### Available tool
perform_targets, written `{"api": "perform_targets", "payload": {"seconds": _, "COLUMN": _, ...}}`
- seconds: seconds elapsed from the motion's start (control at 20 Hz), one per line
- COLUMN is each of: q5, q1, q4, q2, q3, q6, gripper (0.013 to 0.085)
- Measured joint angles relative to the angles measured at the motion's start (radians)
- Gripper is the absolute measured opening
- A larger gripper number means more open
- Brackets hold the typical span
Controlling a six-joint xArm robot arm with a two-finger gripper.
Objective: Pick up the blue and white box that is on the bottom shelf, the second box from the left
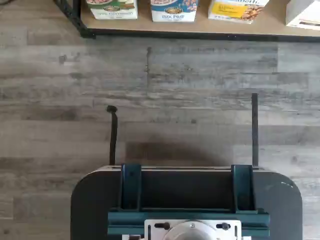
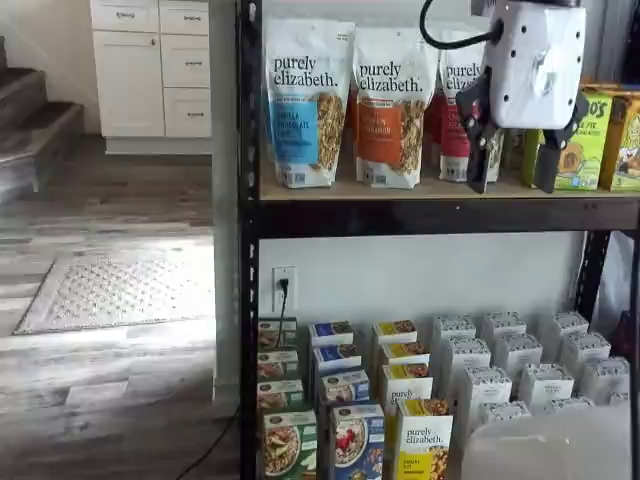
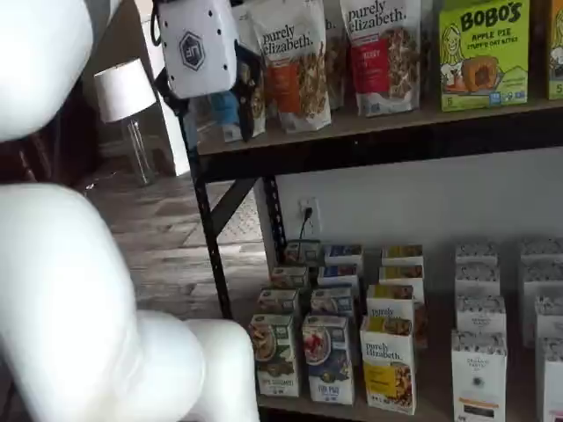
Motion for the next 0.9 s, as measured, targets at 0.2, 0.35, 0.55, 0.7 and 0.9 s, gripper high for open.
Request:
{"api": "perform_targets", "payload": {"seconds": 0.2, "q5": -0.002, "q1": 0.039, "q4": -0.043, "q2": 0.001, "q3": 0.0, "q6": 0.021, "gripper": 0.085}}
{"api": "perform_targets", "payload": {"seconds": 0.35, "q5": -0.003, "q1": 0.048, "q4": -0.046, "q2": 0.004, "q3": 0.004, "q6": 0.029, "gripper": 0.085}}
{"api": "perform_targets", "payload": {"seconds": 0.55, "q5": -0.037, "q1": 0.062, "q4": -0.051, "q2": -0.001, "q3": 0.035, "q6": 0.042, "gripper": 0.085}}
{"api": "perform_targets", "payload": {"seconds": 0.7, "q5": -0.072, "q1": 0.063, "q4": -0.05, "q2": -0.002, "q3": 0.075, "q6": 0.044, "gripper": 0.085}}
{"api": "perform_targets", "payload": {"seconds": 0.9, "q5": -0.142, "q1": 0.057, "q4": -0.047, "q2": -0.007, "q3": 0.153, "q6": 0.042, "gripper": 0.085}}
